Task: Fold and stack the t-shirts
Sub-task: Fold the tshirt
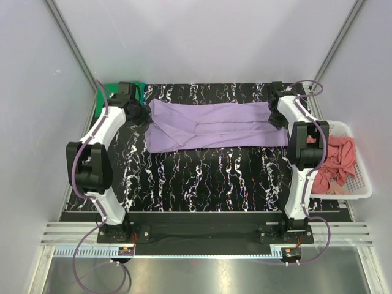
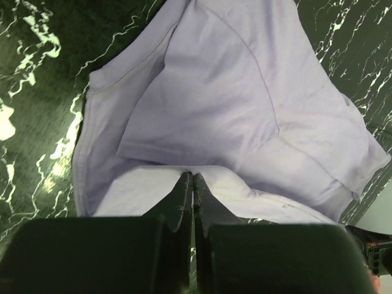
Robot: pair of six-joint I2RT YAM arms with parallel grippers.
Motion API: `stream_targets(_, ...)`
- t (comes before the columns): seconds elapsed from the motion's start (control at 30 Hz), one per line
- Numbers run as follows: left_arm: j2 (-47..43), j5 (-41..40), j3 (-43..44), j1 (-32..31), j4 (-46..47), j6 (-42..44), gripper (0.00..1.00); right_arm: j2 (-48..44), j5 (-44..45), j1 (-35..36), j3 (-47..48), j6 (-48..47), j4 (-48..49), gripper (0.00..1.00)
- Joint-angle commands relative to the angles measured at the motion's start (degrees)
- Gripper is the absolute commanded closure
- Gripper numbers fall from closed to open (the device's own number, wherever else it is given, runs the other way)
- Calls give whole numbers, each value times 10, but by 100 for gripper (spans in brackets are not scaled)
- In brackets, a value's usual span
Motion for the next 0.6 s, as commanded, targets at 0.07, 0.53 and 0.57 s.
stream_targets(0.07, 10, 9, 50, 11, 20, 15, 100, 12, -8, -3, 48, -20, -6, 100)
stream_targets(0.53, 92, 81, 91, 23, 79, 32, 100, 72, -29, -4, 126, -25, -12, 100)
stream_targets(0.57, 102, 85, 94, 23, 88, 32, 100, 78, -30, -3, 128, -25, -14, 100)
